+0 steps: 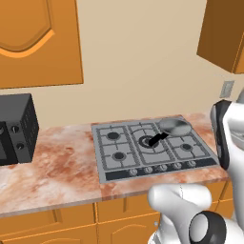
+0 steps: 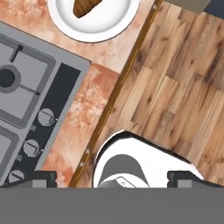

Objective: Pick the croissant and place it on the pan. Then turn on the stove to warm the croissant.

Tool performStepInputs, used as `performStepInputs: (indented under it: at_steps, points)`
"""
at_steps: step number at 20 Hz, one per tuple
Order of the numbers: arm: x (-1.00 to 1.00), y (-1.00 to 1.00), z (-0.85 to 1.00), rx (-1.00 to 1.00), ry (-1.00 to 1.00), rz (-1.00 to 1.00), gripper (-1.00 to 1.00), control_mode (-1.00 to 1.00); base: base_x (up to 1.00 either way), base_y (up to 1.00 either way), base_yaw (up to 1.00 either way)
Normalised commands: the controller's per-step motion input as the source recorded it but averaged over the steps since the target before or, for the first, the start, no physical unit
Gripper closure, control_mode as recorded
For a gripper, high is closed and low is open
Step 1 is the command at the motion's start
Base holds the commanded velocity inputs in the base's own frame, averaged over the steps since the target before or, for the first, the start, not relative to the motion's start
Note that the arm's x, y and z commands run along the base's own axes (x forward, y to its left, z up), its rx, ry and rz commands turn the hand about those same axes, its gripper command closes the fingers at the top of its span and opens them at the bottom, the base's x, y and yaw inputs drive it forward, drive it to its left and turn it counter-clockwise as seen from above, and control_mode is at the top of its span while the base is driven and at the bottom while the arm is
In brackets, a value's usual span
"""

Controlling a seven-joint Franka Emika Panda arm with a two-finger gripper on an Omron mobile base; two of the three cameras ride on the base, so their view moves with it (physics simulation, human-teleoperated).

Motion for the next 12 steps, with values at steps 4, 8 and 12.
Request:
performStepInputs:
  at_steps: [4, 8, 12]
  points:
    - [0.19, -0.20, -0.03, 0.04, 0.13, -0.07, -1.00, -1.00, 0.00, 0.00, 0.00]
    - [0.15, -0.21, -0.10, 0.06, 0.09, -0.09, -1.00, -1.00, 0.00, 0.00, 0.00]
    - [0.07, -0.09, -0.01, 0.01, 0.08, -0.11, -1.00, -1.00, 0.00, 0.00, 0.00]
